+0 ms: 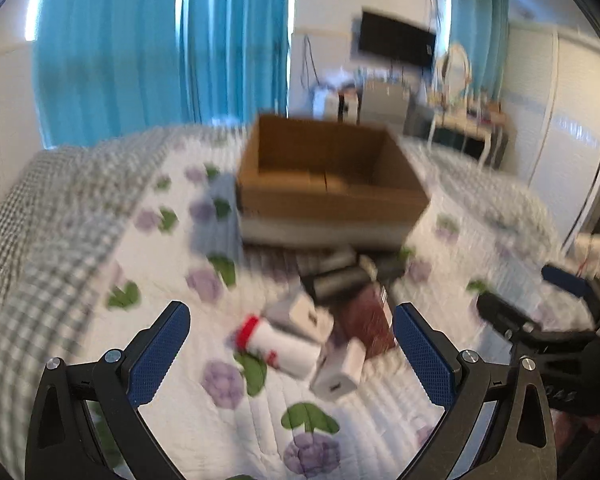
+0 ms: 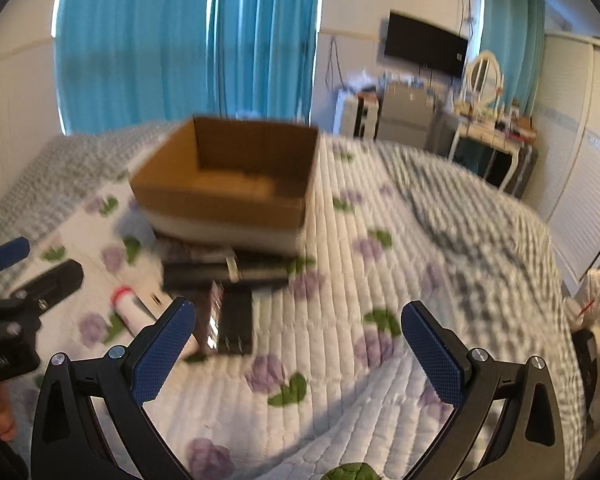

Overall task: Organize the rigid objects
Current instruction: 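Grasp the small white charger with the left tool while the right tool grasps the maroon patterned card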

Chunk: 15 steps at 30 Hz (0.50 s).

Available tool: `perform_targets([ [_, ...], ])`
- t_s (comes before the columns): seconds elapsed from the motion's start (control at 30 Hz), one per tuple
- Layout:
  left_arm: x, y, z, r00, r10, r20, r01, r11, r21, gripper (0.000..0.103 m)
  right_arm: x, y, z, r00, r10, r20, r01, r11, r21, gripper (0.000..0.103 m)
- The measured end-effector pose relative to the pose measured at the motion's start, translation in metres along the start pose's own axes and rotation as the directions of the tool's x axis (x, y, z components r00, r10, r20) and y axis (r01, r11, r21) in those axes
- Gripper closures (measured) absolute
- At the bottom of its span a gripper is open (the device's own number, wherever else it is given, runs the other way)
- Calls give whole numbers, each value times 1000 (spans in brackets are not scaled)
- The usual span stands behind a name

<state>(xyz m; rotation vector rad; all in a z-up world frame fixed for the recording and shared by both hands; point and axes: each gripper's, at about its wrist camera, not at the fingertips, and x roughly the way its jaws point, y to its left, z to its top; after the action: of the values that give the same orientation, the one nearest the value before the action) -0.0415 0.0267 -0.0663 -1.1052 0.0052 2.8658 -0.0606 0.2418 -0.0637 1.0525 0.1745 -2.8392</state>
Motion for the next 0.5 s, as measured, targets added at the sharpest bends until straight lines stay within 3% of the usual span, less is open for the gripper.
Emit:
perform_targets([
  [0.1, 29, -10, -16, 995, 8, -104, -5, 1000, 25, 9, 21, -3, -10, 998, -14, -66, 14, 1000, 1, 0],
  [0.2, 46, -15, -29, 982, -36, -184, 40, 999, 20, 23, 32, -12, -12, 995, 17, -94, -13, 999, 38, 0],
  [0.5, 69, -44, -49, 961, -74, -266, 116, 982, 147, 51, 54, -30, -14, 985, 50, -163, -26, 989, 144, 0],
])
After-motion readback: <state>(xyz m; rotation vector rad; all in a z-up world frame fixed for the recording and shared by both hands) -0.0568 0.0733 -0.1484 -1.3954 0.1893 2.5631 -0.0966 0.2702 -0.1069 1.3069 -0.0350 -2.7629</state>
